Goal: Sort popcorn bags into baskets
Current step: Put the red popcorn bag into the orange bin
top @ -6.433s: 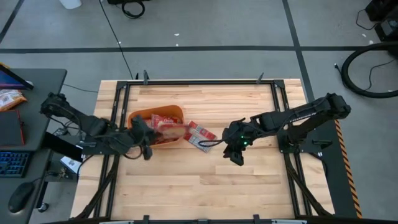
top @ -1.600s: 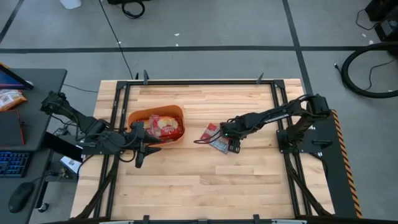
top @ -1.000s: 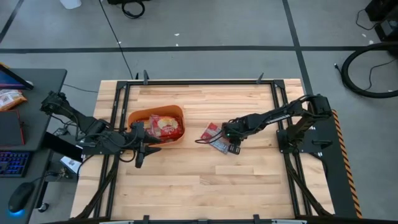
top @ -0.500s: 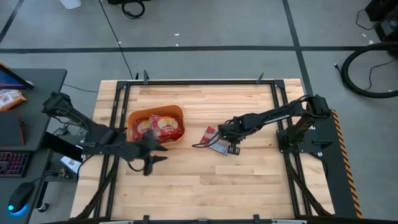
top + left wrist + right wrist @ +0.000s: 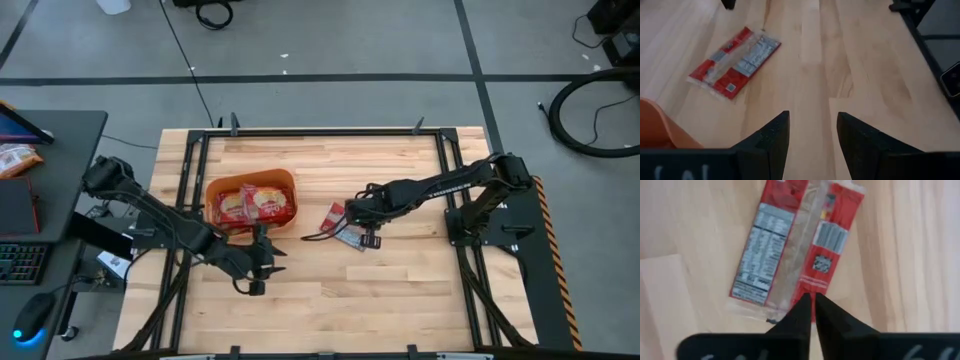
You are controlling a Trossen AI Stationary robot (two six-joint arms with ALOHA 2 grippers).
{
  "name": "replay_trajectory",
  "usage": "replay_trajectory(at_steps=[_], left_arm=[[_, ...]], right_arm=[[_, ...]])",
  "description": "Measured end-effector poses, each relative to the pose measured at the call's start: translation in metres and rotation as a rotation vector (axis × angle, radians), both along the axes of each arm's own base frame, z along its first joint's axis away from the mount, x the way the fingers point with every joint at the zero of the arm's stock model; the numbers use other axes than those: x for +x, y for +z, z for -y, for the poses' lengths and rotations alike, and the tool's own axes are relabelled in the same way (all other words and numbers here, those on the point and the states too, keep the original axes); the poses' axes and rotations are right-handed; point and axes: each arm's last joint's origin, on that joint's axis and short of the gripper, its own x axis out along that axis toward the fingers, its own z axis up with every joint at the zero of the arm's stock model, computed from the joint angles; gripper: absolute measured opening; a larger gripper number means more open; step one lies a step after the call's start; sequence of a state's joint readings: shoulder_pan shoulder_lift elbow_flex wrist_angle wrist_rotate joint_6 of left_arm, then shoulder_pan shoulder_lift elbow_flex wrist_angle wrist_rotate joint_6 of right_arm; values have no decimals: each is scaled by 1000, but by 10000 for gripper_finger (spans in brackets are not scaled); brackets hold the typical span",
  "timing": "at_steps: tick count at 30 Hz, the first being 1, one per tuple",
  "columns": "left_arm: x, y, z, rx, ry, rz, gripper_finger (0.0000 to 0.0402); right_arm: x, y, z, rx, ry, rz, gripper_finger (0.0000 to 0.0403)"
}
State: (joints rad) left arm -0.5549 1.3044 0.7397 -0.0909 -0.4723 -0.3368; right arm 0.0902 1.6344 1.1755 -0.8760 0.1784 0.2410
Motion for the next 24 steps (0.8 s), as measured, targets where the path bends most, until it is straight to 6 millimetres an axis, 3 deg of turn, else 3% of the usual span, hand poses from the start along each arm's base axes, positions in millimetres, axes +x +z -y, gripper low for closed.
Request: replay_trajectory(at_steps=[6,11,17,24], left_arm=[[0,-3,3,-51,-18,-24,169],[3,1,6,-94,-50,12,169],[8,11,6,-14,-41,136,169],[8,14,10,30,-86,172,169]], right_arm=[[3,-4,0,-7,-5,46,84],[-1,-28,1,-10,9,78,133],[-14,-55,2,-28,45,59,179],[-23,-65,0,-1,18,19,214]])
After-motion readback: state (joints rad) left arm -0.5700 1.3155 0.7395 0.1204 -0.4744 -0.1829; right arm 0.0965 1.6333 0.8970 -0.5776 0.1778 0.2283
